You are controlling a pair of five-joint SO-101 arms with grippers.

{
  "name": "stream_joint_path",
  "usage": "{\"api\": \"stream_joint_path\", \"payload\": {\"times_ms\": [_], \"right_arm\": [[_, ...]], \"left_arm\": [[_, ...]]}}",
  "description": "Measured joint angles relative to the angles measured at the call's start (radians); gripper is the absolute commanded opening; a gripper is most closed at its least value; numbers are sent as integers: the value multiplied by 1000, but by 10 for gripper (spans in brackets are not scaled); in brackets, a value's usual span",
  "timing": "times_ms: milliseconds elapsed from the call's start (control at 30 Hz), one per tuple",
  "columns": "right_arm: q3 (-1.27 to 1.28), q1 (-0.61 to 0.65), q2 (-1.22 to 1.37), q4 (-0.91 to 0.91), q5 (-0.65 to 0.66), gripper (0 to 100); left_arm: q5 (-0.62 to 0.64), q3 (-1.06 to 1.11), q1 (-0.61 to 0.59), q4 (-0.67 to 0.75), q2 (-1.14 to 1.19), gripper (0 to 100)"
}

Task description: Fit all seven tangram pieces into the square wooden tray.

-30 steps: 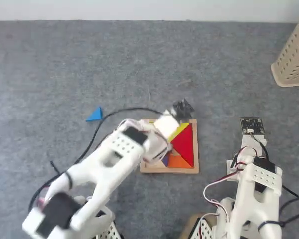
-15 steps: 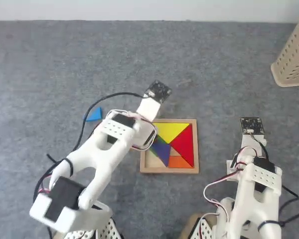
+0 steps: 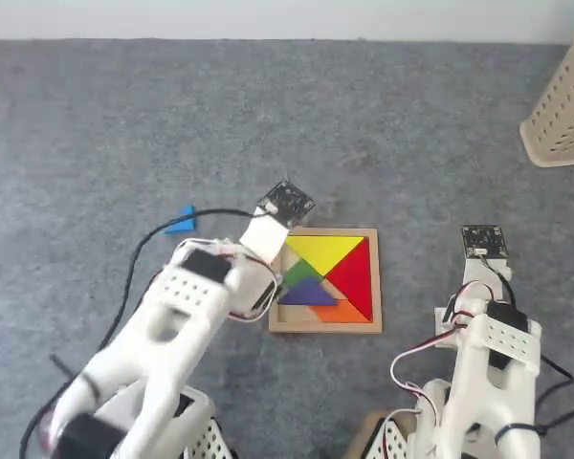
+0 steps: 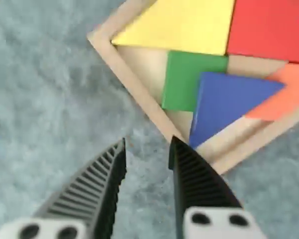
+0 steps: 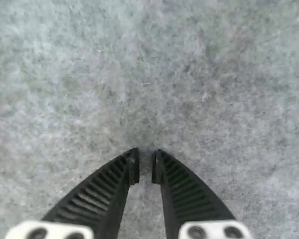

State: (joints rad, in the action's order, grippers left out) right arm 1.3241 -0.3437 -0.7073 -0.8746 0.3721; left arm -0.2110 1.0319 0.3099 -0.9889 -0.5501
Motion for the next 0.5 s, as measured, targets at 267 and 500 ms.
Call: {"api": "stream_joint_path", "payload": {"times_ms": [267, 500], "right_arm": [[0, 0, 0, 0, 0, 84], [0, 0, 0, 0, 0, 84]], "left_arm": [[-58, -35, -37, -41, -55, 134], [-60, -80, -78, 11, 189, 134]]}}
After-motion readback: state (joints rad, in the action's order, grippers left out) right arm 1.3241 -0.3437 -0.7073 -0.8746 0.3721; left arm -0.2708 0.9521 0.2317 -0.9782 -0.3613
